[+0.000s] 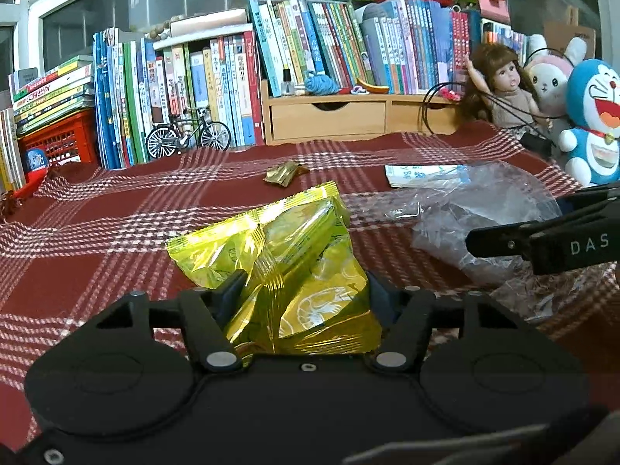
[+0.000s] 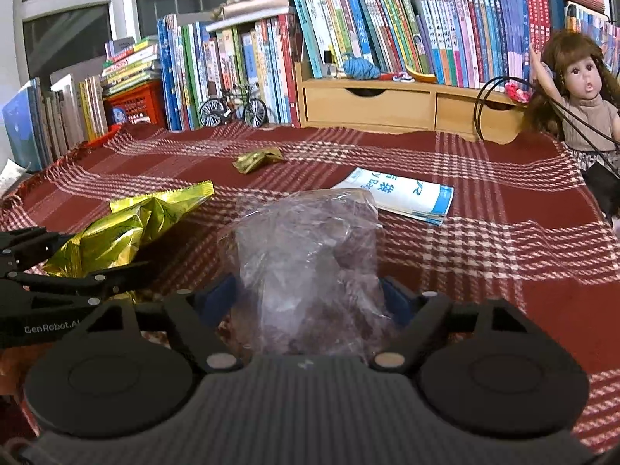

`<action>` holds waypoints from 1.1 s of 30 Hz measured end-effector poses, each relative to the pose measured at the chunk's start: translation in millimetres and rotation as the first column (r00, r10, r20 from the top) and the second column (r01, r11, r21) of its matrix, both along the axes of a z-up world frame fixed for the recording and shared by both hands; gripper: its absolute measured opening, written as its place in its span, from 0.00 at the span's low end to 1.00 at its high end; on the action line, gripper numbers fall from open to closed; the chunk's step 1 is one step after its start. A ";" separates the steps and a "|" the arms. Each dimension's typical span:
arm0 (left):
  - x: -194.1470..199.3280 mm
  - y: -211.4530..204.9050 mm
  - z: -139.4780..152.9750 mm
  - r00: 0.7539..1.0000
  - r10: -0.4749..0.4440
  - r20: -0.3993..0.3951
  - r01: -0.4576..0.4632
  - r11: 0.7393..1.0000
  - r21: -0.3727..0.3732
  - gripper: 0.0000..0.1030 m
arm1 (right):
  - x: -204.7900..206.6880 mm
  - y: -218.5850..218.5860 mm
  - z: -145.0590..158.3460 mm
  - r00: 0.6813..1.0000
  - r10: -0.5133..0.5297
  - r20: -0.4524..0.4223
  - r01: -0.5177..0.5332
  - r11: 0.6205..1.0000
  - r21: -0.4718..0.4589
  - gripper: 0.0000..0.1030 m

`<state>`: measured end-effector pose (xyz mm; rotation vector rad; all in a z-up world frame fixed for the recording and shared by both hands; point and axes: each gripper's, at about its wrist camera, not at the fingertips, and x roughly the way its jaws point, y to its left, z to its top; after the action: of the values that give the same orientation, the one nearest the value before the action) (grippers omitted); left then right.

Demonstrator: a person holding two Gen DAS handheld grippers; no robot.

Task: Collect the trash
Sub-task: 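Lift both held bags and carry them toward the table edge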

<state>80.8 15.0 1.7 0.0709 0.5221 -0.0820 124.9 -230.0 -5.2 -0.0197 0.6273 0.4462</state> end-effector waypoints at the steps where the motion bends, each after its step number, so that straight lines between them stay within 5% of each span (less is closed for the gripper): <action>1: -3.8 0.3 2.0 1.000 -0.005 0.002 0.005 1.000 -0.002 0.61 | -2.2 -0.5 1.7 1.000 0.001 0.004 -0.001 1.000 0.003 0.78; 19: -118.4 15.5 36.5 0.997 -0.045 0.055 0.047 0.998 -0.042 0.61 | -89.0 -6.6 31.2 0.994 0.097 0.041 -0.100 0.994 0.055 0.77; 33: -239.1 12.1 21.3 0.996 -0.094 -0.012 0.093 0.994 -0.058 0.61 | -186.2 -15.6 21.8 0.983 0.186 0.012 -0.186 0.981 0.062 0.77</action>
<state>-158.3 27.1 23.0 0.0383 0.5308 -0.1891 -61.3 -245.6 16.6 -0.0204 0.6077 0.6461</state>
